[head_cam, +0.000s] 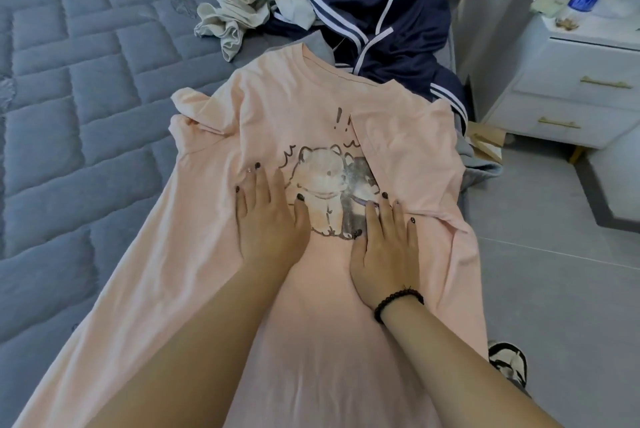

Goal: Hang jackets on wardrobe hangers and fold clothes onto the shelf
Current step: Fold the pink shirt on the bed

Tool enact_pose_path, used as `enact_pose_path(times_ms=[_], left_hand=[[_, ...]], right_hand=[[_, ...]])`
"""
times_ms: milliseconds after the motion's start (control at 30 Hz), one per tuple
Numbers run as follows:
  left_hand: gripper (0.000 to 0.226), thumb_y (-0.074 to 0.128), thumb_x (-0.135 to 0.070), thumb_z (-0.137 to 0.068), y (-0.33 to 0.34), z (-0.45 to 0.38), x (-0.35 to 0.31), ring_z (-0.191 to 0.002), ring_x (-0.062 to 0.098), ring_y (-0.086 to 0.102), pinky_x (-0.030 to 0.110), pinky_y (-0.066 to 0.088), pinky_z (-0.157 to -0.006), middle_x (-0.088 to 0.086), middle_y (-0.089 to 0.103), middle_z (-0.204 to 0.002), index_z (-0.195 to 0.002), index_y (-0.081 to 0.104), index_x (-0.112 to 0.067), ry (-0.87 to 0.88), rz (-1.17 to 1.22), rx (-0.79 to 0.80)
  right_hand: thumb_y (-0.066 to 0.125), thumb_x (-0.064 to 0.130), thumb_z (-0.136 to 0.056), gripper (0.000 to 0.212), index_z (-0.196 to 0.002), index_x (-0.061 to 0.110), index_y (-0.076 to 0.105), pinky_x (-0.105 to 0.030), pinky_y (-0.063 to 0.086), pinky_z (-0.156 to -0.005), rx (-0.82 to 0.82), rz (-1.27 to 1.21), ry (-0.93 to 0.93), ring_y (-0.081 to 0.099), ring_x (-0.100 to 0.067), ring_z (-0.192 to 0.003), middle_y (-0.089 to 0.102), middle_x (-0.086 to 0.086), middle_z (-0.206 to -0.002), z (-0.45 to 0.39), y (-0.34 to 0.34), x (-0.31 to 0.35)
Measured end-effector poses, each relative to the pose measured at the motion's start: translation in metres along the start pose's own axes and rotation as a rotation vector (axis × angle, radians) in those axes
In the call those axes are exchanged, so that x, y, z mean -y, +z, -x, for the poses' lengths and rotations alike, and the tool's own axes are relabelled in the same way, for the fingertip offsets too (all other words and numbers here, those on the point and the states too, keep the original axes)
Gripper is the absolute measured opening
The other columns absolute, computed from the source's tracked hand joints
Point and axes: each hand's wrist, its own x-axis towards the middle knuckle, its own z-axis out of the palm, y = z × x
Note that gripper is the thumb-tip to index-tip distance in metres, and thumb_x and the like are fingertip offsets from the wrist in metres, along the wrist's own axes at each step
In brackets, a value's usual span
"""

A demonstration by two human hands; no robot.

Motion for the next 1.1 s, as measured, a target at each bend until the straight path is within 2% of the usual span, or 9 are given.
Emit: enact_pose_path(times_ms=[100,167,233,300,467,567,667,867,1100], left_hand=[[0.044,0.050,-0.027,-0.089,-0.025,-0.037,0.017,-0.131,0.028,0.043,0.038,0.030,-0.110,0.009,0.051,-0.140,-0.131,0.053,-0.014,-0.112,0.193,-0.067],[0.031,0.047,-0.018,-0.086,-0.048,-0.071,0.037,-0.090,0.019,0.061,0.027,0.048,-0.076,0.000,0.065,-0.104,-0.114,0.059,-0.016,-0.344,0.480,-0.116],[0.030,0.042,-0.015,-0.082,-0.063,-0.101,0.060,-0.056,0.010,0.063,0.017,0.044,-0.046,0.001,0.069,-0.090,-0.108,0.058,-0.013,-0.670,0.795,-0.186],[0.032,0.040,-0.015,-0.078,-0.062,-0.120,0.081,-0.041,0.011,0.063,0.016,0.041,-0.036,0.013,0.073,-0.087,-0.101,0.060,-0.005,-0.823,0.921,-0.231],[0.026,0.048,-0.019,-0.081,-0.060,-0.124,0.087,-0.045,0.012,0.065,0.025,0.046,-0.045,0.005,0.069,-0.089,-0.106,0.044,-0.016,-0.740,0.894,-0.297],[0.029,0.055,-0.017,-0.083,-0.055,-0.116,0.098,-0.067,0.009,0.063,0.036,0.055,-0.077,-0.010,0.064,-0.075,-0.111,0.049,-0.018,-0.639,0.935,-0.384],[0.029,0.061,-0.020,-0.082,-0.054,-0.122,0.110,-0.081,0.003,0.058,0.022,0.050,-0.084,-0.005,0.060,-0.106,-0.110,0.053,-0.021,-0.578,0.924,-0.411],[0.044,0.061,-0.024,-0.086,-0.055,-0.129,0.108,-0.123,0.034,0.037,0.044,0.031,-0.099,0.014,0.047,-0.131,-0.125,0.049,-0.008,-0.336,0.378,-0.281],[0.052,0.060,-0.036,-0.091,-0.059,-0.142,0.134,-0.111,0.024,0.053,0.039,0.039,-0.095,0.003,0.050,-0.129,-0.135,0.043,-0.014,-0.448,0.524,-0.189]], right_hand=[[0.018,0.031,-0.089,0.062,-0.143,0.011,0.041,-0.047,0.020,-0.116,-0.022,0.059,0.002,0.023,-0.030,-0.144,0.032,-0.011,-0.153,0.000,0.005,0.000],[0.022,0.030,-0.088,0.060,-0.140,0.011,0.045,-0.049,0.020,-0.114,-0.035,0.109,-0.008,0.027,-0.032,-0.142,0.037,-0.012,-0.150,-0.002,0.007,0.002],[0.026,0.028,-0.086,0.058,-0.137,0.012,0.048,-0.049,0.019,-0.111,-0.056,0.142,-0.044,0.030,-0.033,-0.140,0.041,-0.010,-0.148,-0.001,0.006,-0.001],[0.029,0.025,-0.084,0.057,-0.136,0.012,0.049,-0.051,0.023,-0.108,-0.075,0.154,-0.107,0.035,-0.033,-0.138,0.046,-0.009,-0.145,-0.003,0.005,0.001],[0.032,0.017,-0.083,0.057,-0.137,0.010,0.050,-0.048,0.030,-0.105,-0.064,0.165,-0.406,0.043,-0.030,-0.133,0.049,-0.008,-0.141,-0.013,0.003,0.006],[0.037,0.015,-0.081,0.054,-0.131,0.011,0.057,-0.042,0.032,-0.105,-0.077,0.099,-0.494,0.045,-0.024,-0.130,0.054,-0.006,-0.137,-0.018,0.002,0.003],[0.043,0.017,-0.083,0.041,-0.113,0.011,0.070,-0.037,0.039,-0.099,-0.167,-0.057,-0.482,0.050,-0.016,-0.119,0.063,-0.001,-0.124,-0.030,-0.002,0.009],[0.047,0.010,-0.078,0.029,-0.091,0.010,0.072,-0.043,0.050,-0.080,-0.206,-0.371,-0.599,0.061,-0.019,-0.094,0.067,0.002,-0.098,-0.121,-0.012,0.111],[0.053,0.022,-0.083,0.029,-0.109,0.022,0.064,-0.040,0.042,-0.097,0.298,-0.097,-0.614,0.051,-0.021,-0.113,0.061,0.002,-0.118,-0.257,0.005,0.248]])
